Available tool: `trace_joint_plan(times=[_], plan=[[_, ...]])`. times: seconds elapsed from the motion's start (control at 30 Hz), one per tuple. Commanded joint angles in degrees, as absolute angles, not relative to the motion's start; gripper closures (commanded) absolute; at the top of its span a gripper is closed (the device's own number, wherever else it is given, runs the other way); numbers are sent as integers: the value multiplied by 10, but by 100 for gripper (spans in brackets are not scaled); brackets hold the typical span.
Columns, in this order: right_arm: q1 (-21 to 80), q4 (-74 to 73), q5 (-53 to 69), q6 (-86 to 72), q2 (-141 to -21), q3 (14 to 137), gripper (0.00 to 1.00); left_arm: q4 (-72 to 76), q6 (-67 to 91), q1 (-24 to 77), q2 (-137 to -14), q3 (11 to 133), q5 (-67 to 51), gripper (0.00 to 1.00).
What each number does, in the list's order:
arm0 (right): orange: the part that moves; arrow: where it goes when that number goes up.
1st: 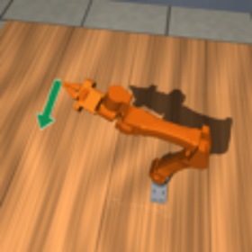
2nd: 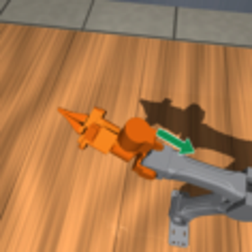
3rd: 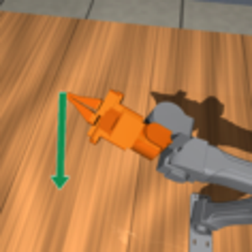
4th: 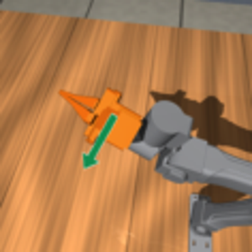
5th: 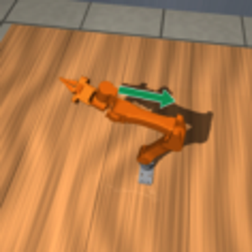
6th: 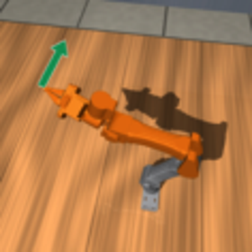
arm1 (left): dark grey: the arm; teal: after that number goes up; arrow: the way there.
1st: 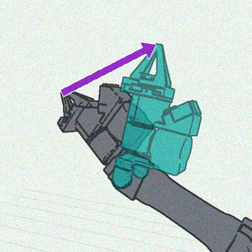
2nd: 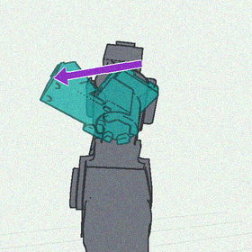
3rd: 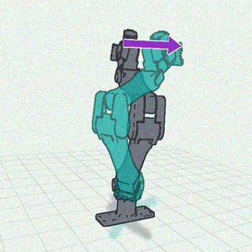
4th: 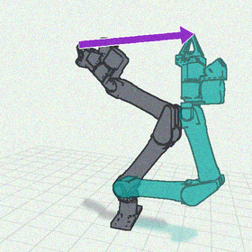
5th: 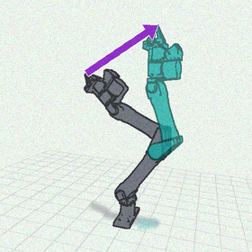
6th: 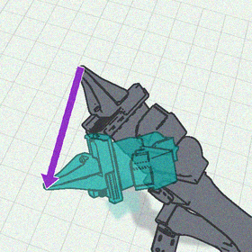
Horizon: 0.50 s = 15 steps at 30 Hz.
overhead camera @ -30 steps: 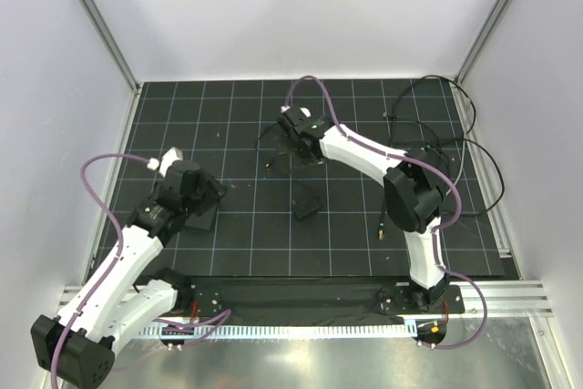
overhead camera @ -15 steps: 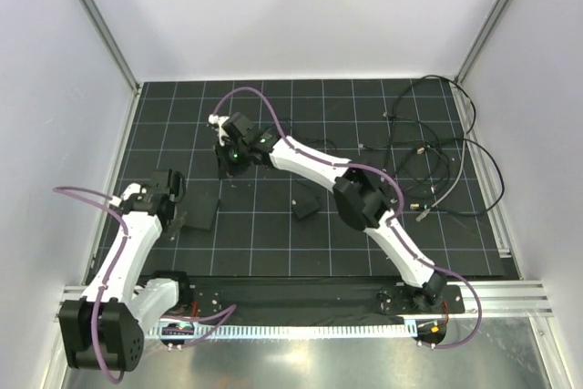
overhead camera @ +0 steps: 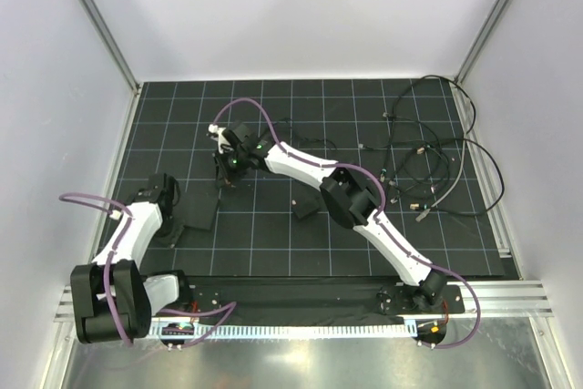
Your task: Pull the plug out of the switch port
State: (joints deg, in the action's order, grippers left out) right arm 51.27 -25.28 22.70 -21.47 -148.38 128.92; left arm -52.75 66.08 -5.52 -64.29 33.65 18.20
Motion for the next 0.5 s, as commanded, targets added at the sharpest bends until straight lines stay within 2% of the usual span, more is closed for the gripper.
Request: trace_joint_plan(times=[0.0, 0.47], plan=[[514, -224, 253, -221, -1475, 1295, 91, -491, 671, -62, -656, 354, 192, 99], [514, -215, 298, -219, -1456, 1237, 92, -404, 640, -67, -758, 404, 180, 98]])
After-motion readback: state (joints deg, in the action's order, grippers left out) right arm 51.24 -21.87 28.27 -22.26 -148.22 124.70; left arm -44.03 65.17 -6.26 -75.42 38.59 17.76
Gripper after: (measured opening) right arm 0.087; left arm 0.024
